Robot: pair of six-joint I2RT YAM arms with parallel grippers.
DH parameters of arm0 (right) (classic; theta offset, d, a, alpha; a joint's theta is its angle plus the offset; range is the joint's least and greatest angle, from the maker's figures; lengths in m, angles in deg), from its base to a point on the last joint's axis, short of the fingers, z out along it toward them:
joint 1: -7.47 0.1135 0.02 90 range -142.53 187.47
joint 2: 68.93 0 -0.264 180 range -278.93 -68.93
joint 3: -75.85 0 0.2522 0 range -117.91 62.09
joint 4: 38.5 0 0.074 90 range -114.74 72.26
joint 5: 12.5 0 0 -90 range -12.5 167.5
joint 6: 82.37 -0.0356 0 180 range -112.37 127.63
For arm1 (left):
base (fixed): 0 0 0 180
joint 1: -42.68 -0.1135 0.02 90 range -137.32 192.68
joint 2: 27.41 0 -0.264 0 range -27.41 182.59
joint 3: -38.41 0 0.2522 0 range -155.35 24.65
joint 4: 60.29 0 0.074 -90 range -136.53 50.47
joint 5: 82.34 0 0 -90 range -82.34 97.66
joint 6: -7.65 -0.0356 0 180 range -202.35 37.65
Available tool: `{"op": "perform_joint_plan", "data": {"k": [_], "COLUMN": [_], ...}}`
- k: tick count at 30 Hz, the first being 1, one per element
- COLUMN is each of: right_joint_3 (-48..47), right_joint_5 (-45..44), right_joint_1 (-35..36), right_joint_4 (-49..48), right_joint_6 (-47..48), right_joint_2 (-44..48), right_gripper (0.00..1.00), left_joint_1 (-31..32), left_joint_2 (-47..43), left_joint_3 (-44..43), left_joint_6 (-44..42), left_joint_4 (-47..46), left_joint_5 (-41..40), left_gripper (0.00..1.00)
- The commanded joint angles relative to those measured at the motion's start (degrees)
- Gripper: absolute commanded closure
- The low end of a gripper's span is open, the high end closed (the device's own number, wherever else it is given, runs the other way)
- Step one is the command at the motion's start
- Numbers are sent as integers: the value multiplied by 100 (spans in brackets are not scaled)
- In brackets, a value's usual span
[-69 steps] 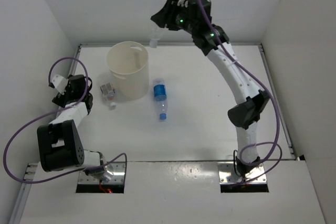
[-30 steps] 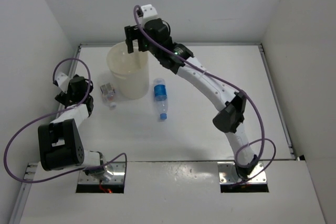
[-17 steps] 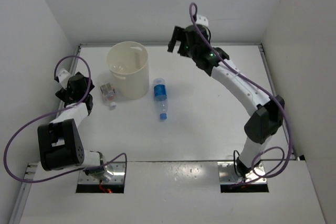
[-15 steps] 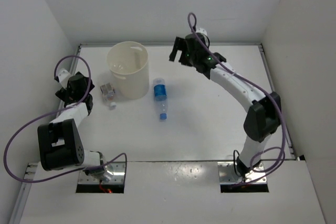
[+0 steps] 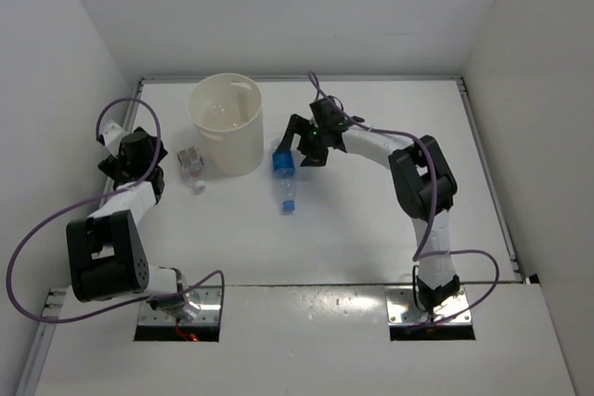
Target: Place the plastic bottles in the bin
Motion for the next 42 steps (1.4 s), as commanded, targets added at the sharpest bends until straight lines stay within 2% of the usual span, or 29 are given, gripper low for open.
{"op": "perform_joint_plan", "data": {"k": [1,6,10,11,14,15,16,19,22,25,28,31,35,39,40,42], "right_joint_3": [-107,-231,146,312,428,428,428,358,96,-457,-994,-1758,-3076,-5050,-5326,-5601], "right_joint_5": [587,843,843,843,895,895,843,562,-87,-1148,-1774,-1864,-1750,-1478,-1478,-1478], "right_joint_1": [8,8,-70,-150,-238,-325,-413,-668,-853,-933,-933,-784,-503,-125,-37,192], "right_joint_4": [-382,-242,-434,-514,-629,-629,-542,-270,12,346,181,-162,-224,-137,-84,-275], "right_joint_6": [-273,-405,-782,-835,-906,-906,-906,-854,-643,-309,-98,262,692,1369,1562,1782], "right_joint_2": [-295,-648,-587,-586,-367,-305,-122,300,1003,1601,1883,1884,1148,330,-46,-243], "right_gripper": [7,17,28,38,56,67,70,71,73,74,75,80,81,81,81,80], "left_joint_1": [-70,-70,-70,-70,-70,-70,-70,-70,-70,-70,-70,-70,-70,-70,-70,-70], "left_joint_2": [-21,-21,-21,-21,-21,-21,-21,-21,-21,-21,-21,32,145,199,199,199], "left_joint_3": [64,117,170,170,170,170,222,223,171,170,65,-49,-199,-252,-252,-252], "left_joint_6": [131,184,184,184,246,298,298,351,351,404,404,404,571,641,641,641], "left_joint_4": [-151,-204,-204,-204,-204,-204,-204,-204,-204,-152,-99,-37,77,25,25,25], "left_joint_5": [-60,-113,-166,-166,-166,-166,-166,-166,-166,-166,-166,-166,-298,-157,-157,-157], "left_gripper": [0,0,0,0,0,0,0,0,0,0,0,0,0,0,0,0]}}
